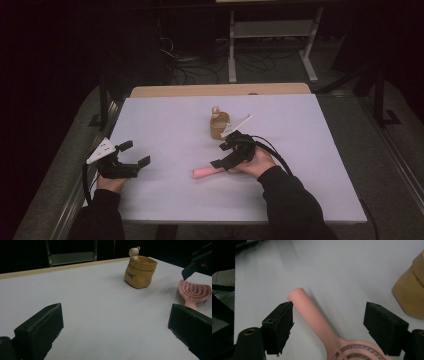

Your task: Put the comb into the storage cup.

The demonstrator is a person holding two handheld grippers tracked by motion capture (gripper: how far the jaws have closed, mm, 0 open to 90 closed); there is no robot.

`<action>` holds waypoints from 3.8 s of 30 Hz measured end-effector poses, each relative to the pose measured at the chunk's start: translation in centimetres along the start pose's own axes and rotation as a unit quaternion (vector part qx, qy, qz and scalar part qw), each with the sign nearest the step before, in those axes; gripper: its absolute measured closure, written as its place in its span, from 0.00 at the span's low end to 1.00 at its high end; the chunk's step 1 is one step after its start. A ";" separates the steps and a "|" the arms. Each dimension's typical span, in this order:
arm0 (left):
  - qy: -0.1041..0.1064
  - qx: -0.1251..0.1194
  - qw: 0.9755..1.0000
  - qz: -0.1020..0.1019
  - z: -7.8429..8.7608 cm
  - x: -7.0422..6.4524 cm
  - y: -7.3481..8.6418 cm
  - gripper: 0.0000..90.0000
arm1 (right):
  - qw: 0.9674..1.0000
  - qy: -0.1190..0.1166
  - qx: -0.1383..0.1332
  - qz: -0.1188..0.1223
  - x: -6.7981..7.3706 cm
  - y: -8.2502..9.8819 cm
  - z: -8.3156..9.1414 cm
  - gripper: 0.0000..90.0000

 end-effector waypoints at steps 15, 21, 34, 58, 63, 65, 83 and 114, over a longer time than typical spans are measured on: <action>0.000 0.003 1.000 -0.003 -0.1 0.0 0.0 0.00 | 1.000 0.020 -0.004 0.009 0.6 -1.0 -2.0 0.51; 0.000 0.002 1.000 -0.004 -0.1 0.0 0.0 0.00 | 0.999 0.045 0.006 0.010 1.0 -1.5 -2.9 0.61; 0.002 0.004 1.000 -0.005 -0.2 -0.1 0.0 0.00 | 0.996 0.082 0.031 -0.002 1.8 -2.2 -4.9 0.89; 0.001 0.007 1.000 -0.009 -0.3 0.0 0.0 0.00 | 0.996 0.048 0.072 -0.013 2.1 -1.2 -5.6 0.98; 0.001 0.007 1.000 -0.009 -0.3 0.0 0.0 0.00 | 0.996 0.037 0.079 -0.012 2.2 -0.9 -5.7 0.99; 0.002 0.007 1.000 -0.008 -0.3 -0.1 0.0 0.00 | 0.996 0.032 0.086 -0.006 2.4 -0.8 -5.7 0.99; 0.003 0.008 1.000 -0.008 -0.4 -0.1 0.1 0.00 | 0.994 0.023 0.106 0.008 3.0 0.6 -5.6 0.99; 0.003 0.013 1.000 -0.011 -0.5 -0.1 0.1 0.00 | 0.992 0.017 0.122 0.016 4.0 2.8 -3.6 0.99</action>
Point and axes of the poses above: each handheld gripper's, and its own axes: z roughly backward along the jaws, y roughly out of its underside, x roughly to its left, the point moved 1 cm from there along -z, roughly forward along the jaws, and after that the axes turned 10 degrees about x, right-handed, at the moved point
